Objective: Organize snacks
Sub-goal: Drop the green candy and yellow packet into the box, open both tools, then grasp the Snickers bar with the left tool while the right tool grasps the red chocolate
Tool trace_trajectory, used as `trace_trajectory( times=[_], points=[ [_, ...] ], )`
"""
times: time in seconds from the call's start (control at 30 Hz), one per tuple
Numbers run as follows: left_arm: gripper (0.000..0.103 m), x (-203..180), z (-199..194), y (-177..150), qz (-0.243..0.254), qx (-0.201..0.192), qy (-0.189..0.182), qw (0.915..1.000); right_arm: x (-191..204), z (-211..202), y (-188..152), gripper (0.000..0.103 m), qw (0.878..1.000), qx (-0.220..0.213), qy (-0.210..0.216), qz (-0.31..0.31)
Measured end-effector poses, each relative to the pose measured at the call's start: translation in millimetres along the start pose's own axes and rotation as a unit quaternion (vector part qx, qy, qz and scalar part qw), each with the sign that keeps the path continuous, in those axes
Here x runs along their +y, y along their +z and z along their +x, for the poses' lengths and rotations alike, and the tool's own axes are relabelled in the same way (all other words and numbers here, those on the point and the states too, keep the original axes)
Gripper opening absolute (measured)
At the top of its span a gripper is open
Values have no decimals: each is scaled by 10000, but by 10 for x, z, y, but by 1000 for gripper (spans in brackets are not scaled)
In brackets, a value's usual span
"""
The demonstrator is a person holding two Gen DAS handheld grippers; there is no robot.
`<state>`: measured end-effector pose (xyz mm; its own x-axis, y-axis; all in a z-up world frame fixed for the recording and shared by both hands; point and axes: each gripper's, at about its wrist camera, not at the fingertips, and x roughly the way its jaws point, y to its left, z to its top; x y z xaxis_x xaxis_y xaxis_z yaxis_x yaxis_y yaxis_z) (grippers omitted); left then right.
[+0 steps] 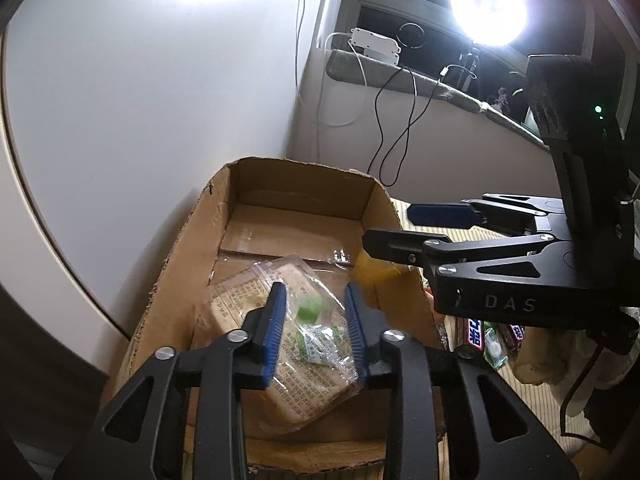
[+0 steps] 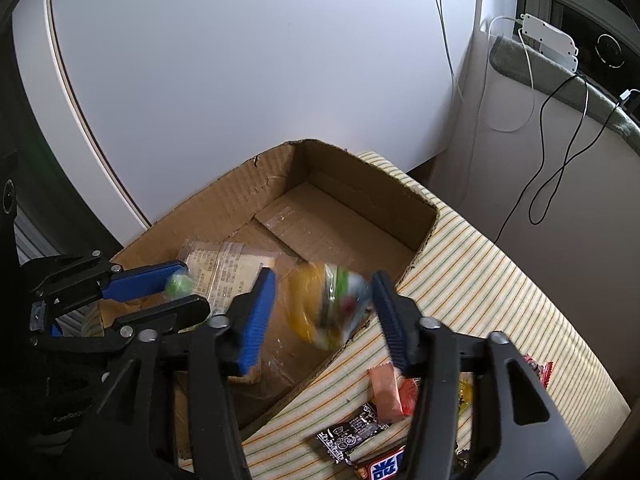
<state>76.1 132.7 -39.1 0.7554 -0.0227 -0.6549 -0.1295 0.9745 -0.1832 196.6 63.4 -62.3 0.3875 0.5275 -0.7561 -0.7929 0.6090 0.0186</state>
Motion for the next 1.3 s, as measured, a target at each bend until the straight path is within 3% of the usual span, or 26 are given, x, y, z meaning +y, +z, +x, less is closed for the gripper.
trace_trajectory(
  times=[0.1, 0.23, 0.7, 1.0, 1.13, 1.3],
  points=[
    [42, 1, -16, -5, -7, -17, 13, 10000, -12, -48, 7, 68, 10000, -69, -22, 21],
    [43, -8, -44, -7, -1, -41, 11, 10000, -21, -113, 3, 77, 9999, -115, -59, 22],
    [43, -218, -202, -32, 113, -139, -162, 9997, -204, -495, -147, 85, 9993, -231, -286, 111],
    [43, -561, -200, -99, 330, -71, -489, 9982, -628, -868, -582, 85, 9963, -92, -752, 404],
    [43, -735, -148, -142, 444, 16, -634, 9970, -865, -967, -839, 94, 9933, 86, -1014, 540],
    [43, -971, -35, -214, 594, 176, -788, 9950, -1137, -1047, -1132, 94, 9895, 279, -1129, 860]
  ],
)
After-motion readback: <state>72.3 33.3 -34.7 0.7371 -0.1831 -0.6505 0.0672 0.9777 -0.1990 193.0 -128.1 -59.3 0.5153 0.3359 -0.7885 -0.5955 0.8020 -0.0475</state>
